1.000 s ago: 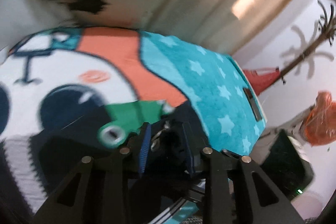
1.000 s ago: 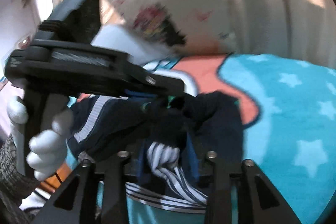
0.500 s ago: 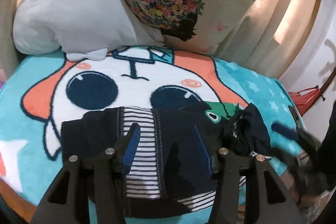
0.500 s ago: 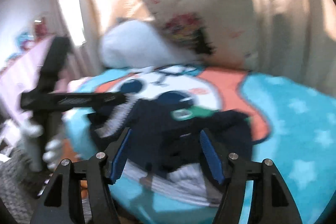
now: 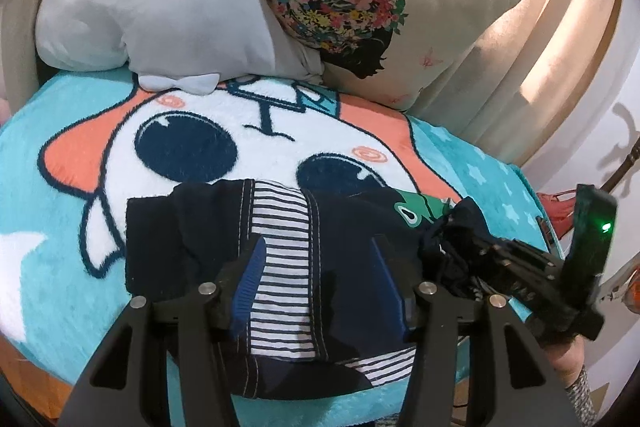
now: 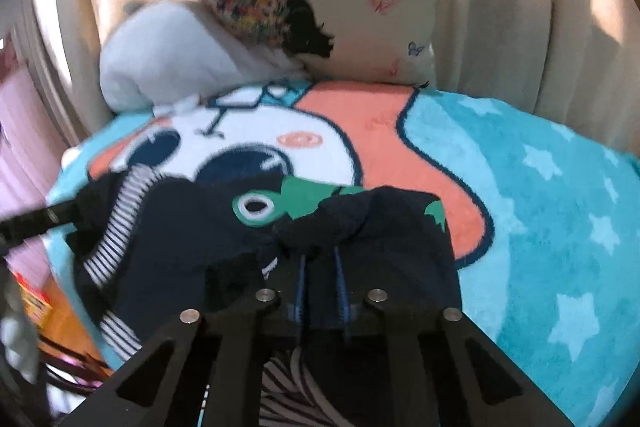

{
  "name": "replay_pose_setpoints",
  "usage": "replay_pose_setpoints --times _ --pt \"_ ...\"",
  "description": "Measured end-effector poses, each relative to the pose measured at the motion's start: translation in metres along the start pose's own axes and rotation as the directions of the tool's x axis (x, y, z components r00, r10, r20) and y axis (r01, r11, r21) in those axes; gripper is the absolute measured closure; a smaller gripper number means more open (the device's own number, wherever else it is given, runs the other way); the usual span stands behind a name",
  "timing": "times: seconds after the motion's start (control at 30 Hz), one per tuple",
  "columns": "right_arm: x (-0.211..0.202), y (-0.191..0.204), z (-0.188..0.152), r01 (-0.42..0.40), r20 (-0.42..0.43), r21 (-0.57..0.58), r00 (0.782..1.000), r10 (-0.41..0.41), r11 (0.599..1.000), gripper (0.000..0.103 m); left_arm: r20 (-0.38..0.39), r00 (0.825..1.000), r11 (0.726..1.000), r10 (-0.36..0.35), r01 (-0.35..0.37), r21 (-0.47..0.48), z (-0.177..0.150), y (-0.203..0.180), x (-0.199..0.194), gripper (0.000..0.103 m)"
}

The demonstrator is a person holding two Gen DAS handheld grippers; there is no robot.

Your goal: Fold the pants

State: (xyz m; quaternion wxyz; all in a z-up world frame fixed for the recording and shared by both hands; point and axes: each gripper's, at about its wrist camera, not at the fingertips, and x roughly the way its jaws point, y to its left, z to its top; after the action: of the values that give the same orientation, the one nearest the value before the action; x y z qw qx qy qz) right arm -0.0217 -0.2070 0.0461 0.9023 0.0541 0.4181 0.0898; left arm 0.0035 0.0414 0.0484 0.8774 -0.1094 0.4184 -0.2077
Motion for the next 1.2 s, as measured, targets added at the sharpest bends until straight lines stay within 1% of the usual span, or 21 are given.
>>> replay_pose_setpoints --times 0.1,0.13,0.2,0.23,0.27,0.33,0.37,0.4,0.43,0.5,0.6,0.67,0.7,0.8,0.87,0.9,0.93,1.0,1.13,1.2 --pt "-0.011 0.001 0.006 -0.060 0.022 0.032 0.998 0.059 0.998 0.090 0.005 1.000 1.000 -0.010 0.010 -0.004 0.000 0.000 -0.003 0.050" --pt "-0.012 0.003 0.008 -0.093 0.022 0.043 0.995 0.092 0.995 0.090 0.006 1.000 1.000 -0.013 0.013 -0.005 -0.001 0.000 -0.004 0.050" --pt "-0.006 0.006 0.009 -0.150 0.002 0.061 0.989 0.150 0.987 0.089 0.006 1.000 1.000 -0.018 0.018 -0.003 -0.003 -0.001 -0.006 0.050" --pt "0.002 0.007 0.007 -0.163 -0.020 0.074 0.986 0.165 0.984 0.086 0.006 1.000 1.000 -0.019 0.019 -0.001 -0.004 -0.002 -0.007 0.050" --pt "0.010 0.008 0.006 -0.159 -0.043 0.080 0.986 0.163 0.984 0.085 0.006 1.000 1.000 -0.022 0.022 0.001 -0.004 -0.003 -0.008 0.050" --pt "0.029 0.011 -0.001 -0.127 -0.093 0.072 0.987 0.133 0.989 0.083 0.008 1.000 1.000 -0.026 0.026 0.007 -0.006 -0.005 -0.010 0.050" --pt "0.028 0.011 -0.001 -0.129 -0.079 0.079 0.988 0.135 0.989 0.082 0.011 1.000 1.000 -0.025 0.025 0.012 -0.007 -0.006 -0.012 0.049" --pt "0.025 0.011 0.001 -0.134 -0.083 0.086 0.987 0.141 0.987 0.078 0.016 1.000 1.000 -0.022 0.022 0.015 -0.007 -0.006 -0.014 0.048" --pt "0.020 0.010 0.003 -0.140 -0.079 0.094 0.986 0.148 0.986 0.071 0.024 1.000 1.000 -0.017 0.016 0.014 -0.007 -0.005 -0.017 0.045" --pt "0.002 0.009 0.005 -0.158 -0.034 0.100 0.986 0.162 0.982 0.061 0.044 0.999 1.000 -0.009 0.008 0.003 -0.005 -0.001 -0.022 0.045" --pt "-0.026 0.015 0.009 -0.158 0.045 0.068 0.987 0.155 0.985 0.058 0.071 0.997 1.000 0.014 -0.012 -0.027 -0.002 0.009 -0.030 0.044" --pt "-0.028 0.020 0.009 -0.169 0.063 0.059 0.984 0.165 0.984 0.053 0.087 0.996 0.998 0.034 -0.029 -0.057 -0.001 0.019 -0.035 0.044" --pt "-0.023 0.021 0.009 -0.178 0.056 0.064 0.983 0.175 0.982 0.050 0.092 0.995 0.997 0.042 -0.036 -0.067 -0.001 0.023 -0.037 0.044" --pt "0.003 0.022 0.004 -0.205 -0.002 0.097 0.978 0.206 0.974 0.049 0.110 0.990 0.992 0.087 -0.075 -0.104 -0.001 0.040 -0.046 0.041" --pt "0.022 0.022 -0.002 -0.190 -0.044 0.106 0.980 0.196 0.976 0.049 0.119 0.986 0.985 0.121 -0.104 -0.138 -0.002 0.055 -0.052 0.038" --pt "0.022 0.023 -0.002 -0.170 -0.032 0.094 0.984 0.174 0.981 0.047 0.122 0.983 0.981 0.137 -0.117 -0.156 -0.003 0.063 -0.056 0.038" --pt "0.020 0.025 -0.001 -0.170 -0.031 0.087 0.984 0.173 0.982 0.043 0.123 0.980 0.976 0.154 -0.131 -0.176 -0.004 0.071 -0.058 0.037" --pt "0.010 0.025 0.002 -0.194 -0.019 0.086 0.980 0.197 0.977 0.042 0.116 0.978 0.965 0.175 -0.147 -0.219 -0.009 0.087 -0.061 0.037" --pt "-0.007 0.030 0.006 -0.194 0.004 0.046 0.981 0.194 0.980 0.042 0.075 0.982 0.954 0.174 -0.148 -0.262 -0.022 0.103 -0.053 0.037" --pt "-0.013 0.034 0.009 -0.215 0.010 0.038 0.977 0.215 0.976 0.041 0.050 0.987 0.953 0.154 -0.135 -0.272 -0.027 0.105 -0.045 0.037"
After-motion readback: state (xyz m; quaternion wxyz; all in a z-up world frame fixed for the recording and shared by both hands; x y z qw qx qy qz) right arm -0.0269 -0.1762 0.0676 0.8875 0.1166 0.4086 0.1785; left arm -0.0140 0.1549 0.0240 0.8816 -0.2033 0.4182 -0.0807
